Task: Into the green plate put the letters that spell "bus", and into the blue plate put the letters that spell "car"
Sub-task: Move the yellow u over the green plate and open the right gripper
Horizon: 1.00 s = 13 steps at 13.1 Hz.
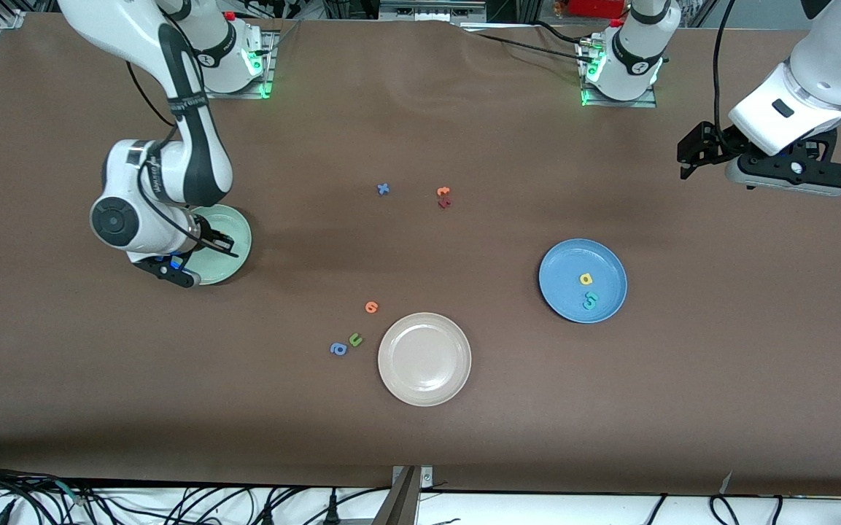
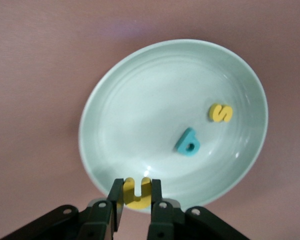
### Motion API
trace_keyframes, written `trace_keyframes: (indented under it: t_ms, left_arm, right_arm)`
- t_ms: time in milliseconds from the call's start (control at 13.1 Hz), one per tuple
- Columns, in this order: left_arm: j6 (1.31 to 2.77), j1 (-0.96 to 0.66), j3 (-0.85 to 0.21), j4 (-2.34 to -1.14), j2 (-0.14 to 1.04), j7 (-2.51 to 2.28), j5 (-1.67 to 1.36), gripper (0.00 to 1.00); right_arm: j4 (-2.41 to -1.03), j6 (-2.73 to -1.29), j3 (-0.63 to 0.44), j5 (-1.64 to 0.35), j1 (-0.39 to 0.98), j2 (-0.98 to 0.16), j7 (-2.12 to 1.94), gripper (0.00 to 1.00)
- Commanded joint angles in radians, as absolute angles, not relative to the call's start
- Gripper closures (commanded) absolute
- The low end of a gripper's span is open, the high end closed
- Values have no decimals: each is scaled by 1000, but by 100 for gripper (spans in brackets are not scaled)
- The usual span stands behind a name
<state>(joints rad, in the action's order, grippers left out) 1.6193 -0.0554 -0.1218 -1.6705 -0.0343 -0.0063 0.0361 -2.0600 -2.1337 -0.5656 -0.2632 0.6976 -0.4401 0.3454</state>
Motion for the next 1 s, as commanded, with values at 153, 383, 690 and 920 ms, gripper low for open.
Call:
trace_keyframes:
  t_ms: [153,383,690,920]
  left_arm:
    - [1597,-57,-124,-1640,-21,12,51,0]
    - [1597,-57,-124,-1640,-21,11,51,0]
    - [1597,-57,-124,-1640,-21,12,51,0]
    - [1597,-55,-124,-1640,-21,12,51,0]
  right_arm:
    - [-2138,-2237,-568,-275,704,-443,287,83]
    - [-2114,-2212,-569,-273,704,-414,282,1]
    - [-1924,-1950,-604,-272,704,-371,282,1]
    - [-1736,-1731,-633,-264,704,-335,265,1]
